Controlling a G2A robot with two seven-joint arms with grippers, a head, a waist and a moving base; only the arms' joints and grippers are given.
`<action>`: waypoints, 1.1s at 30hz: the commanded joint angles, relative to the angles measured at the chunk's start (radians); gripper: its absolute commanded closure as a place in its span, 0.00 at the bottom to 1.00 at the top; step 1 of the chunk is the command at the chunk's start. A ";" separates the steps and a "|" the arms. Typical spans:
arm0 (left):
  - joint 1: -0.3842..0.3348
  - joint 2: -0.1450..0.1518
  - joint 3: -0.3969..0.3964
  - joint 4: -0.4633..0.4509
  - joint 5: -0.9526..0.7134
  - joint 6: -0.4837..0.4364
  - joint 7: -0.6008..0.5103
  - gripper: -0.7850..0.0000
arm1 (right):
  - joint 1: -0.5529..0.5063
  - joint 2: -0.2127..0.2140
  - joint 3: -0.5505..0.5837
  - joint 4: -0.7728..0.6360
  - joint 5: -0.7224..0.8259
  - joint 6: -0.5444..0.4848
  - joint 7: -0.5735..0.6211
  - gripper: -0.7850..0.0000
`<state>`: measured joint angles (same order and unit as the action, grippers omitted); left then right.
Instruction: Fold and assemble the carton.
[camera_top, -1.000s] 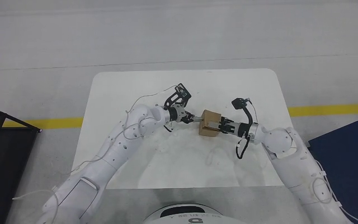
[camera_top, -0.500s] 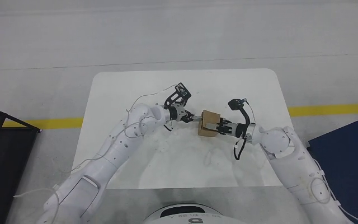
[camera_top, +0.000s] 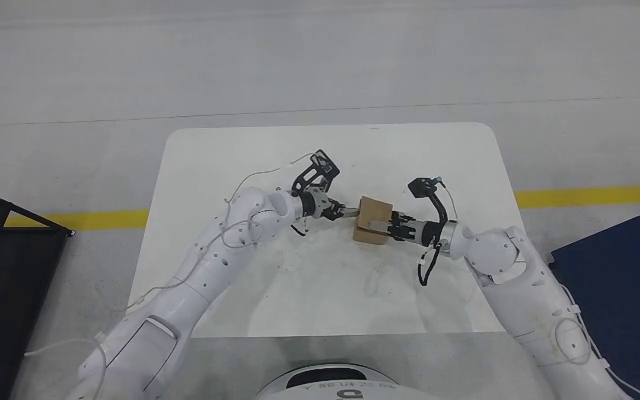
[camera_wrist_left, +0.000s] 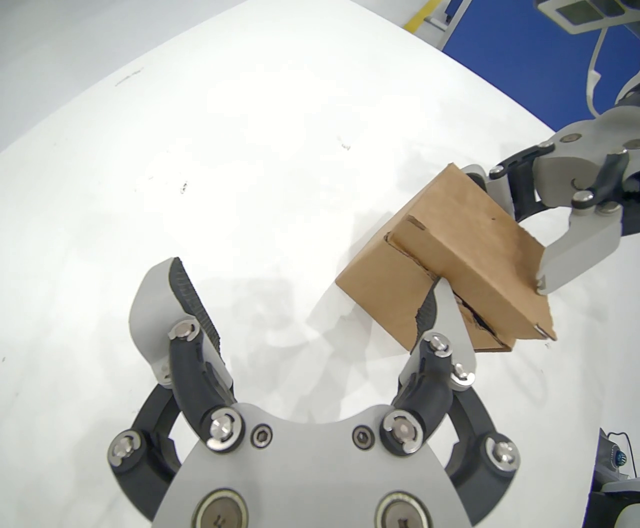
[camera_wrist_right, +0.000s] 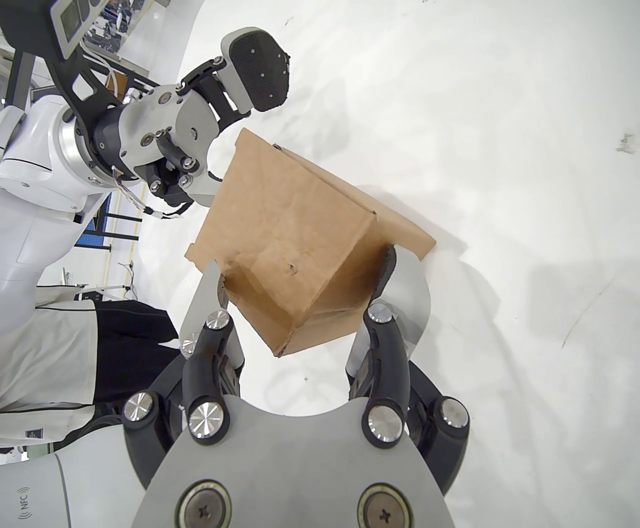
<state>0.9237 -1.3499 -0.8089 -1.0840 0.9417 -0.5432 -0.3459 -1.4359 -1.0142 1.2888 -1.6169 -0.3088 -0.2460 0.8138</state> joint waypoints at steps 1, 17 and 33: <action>0.004 0.002 -0.005 -0.004 0.006 0.001 0.009 0.00 | -0.001 0.001 0.001 0.000 -0.001 0.000 -0.001 0.36; 0.087 0.029 -0.080 -0.118 0.009 0.046 -0.008 0.00 | -0.016 0.006 0.010 -0.007 0.000 -0.008 -0.007 0.47; 0.057 0.019 -0.051 -0.167 0.022 0.063 -0.062 0.00 | -0.008 0.010 0.010 0.002 0.009 -0.014 0.003 0.49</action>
<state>0.9905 -1.3275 -0.8691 -1.2553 0.9592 -0.4899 -0.3969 -1.4443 -1.0040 1.2993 -1.6161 -0.3004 -0.2603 0.8168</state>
